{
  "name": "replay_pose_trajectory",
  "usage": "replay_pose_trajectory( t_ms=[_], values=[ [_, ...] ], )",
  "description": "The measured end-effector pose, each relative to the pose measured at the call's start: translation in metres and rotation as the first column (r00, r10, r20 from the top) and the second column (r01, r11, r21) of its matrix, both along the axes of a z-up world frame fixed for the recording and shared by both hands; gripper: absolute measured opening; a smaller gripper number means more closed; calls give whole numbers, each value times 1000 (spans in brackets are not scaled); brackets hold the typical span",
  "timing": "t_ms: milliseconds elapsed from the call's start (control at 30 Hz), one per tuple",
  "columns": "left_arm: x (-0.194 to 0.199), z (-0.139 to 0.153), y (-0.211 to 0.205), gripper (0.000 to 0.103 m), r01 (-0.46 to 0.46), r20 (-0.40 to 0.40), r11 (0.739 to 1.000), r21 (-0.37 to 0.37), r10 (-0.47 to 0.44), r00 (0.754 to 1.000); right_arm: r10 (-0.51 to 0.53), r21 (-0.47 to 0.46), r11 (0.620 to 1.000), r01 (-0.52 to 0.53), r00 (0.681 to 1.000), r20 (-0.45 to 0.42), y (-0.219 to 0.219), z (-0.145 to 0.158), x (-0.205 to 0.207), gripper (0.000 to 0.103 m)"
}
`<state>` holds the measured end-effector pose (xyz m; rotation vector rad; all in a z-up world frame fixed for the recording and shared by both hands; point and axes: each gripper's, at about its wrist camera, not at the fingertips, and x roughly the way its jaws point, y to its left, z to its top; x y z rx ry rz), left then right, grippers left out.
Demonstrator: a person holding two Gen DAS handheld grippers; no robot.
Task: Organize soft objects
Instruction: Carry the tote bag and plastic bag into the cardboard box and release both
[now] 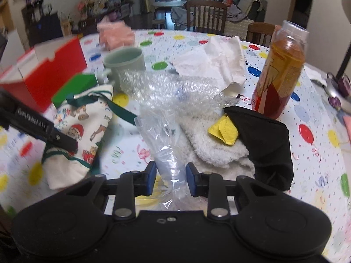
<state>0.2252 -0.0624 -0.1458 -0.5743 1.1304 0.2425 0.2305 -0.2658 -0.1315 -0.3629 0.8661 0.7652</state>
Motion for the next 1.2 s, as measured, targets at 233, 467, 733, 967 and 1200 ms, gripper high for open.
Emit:
replay_pose_trajectory(
  t_ms=[233, 467, 733, 967, 1200],
  values=[
    [-16, 36, -3, 29, 81, 83, 994, 71, -87, 993, -32, 115, 993, 35, 999, -28, -8, 38, -2, 27],
    [-26, 63, 5, 29, 111, 134, 987, 112, -126, 983, -43, 176, 983, 47, 999, -29, -1, 69, -5, 27],
    [-36, 81, 37, 29, 149, 139, 976, 159, -172, 975, -29, 202, 979, 37, 999, -43, 27, 91, -9, 27],
    [-51, 105, 81, 29, 165, 164, 973, 162, -191, 968, -4, 233, 972, 12, 999, -34, 71, 107, -21, 27],
    [-69, 129, 133, 29, 171, 180, 964, 202, -208, 961, 46, 256, 966, -38, 999, -26, 133, 119, -37, 27]
  ],
)
